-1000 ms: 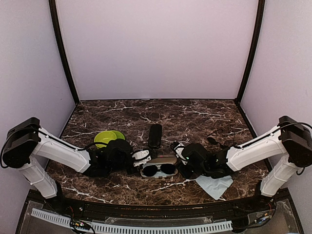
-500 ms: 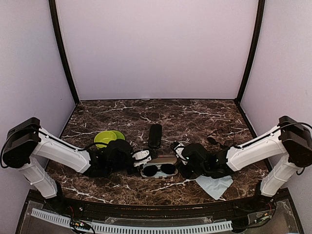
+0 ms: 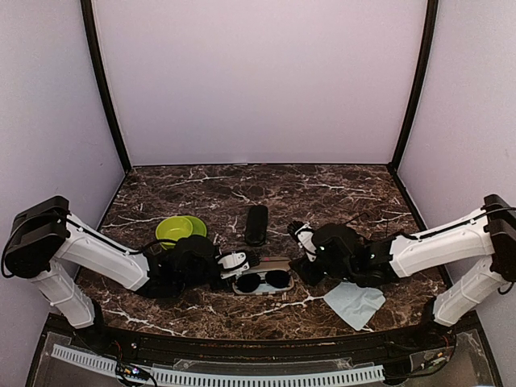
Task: Organize the sunglasses
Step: Close the case with sunglasses at the center of the board.
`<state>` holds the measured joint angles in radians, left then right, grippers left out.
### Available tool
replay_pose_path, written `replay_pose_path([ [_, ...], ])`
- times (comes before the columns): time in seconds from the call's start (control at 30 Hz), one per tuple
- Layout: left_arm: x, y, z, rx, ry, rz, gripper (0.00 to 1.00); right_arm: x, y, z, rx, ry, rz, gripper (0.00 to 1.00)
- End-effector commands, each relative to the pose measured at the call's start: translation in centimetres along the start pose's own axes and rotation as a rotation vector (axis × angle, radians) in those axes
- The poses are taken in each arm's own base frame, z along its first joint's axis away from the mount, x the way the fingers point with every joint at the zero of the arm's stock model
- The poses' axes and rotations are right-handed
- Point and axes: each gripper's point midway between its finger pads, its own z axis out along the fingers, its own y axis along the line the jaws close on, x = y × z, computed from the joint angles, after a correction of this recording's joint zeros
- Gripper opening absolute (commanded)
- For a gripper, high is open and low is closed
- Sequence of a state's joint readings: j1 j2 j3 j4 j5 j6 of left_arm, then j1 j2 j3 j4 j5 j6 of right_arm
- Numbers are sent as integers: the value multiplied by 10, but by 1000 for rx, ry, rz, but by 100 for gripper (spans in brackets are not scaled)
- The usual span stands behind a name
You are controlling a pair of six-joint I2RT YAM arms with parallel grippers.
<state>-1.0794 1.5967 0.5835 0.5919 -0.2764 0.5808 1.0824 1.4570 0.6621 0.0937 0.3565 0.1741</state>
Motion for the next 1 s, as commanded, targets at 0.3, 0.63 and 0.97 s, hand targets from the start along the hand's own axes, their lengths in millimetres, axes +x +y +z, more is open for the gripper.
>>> replay_pose_path([
  [0.3,-16,0,-6,-215,-57,146,7,-36,5,-14,-172,-74,193,59],
  [0.63,-22,-26,-2,-244,-68,231,7,-52,18,-13,-293,-49,294,60],
  [0.97,-18,-47,-1,-234,-42,264,8,-28,36,8,-355,66,341,51],
])
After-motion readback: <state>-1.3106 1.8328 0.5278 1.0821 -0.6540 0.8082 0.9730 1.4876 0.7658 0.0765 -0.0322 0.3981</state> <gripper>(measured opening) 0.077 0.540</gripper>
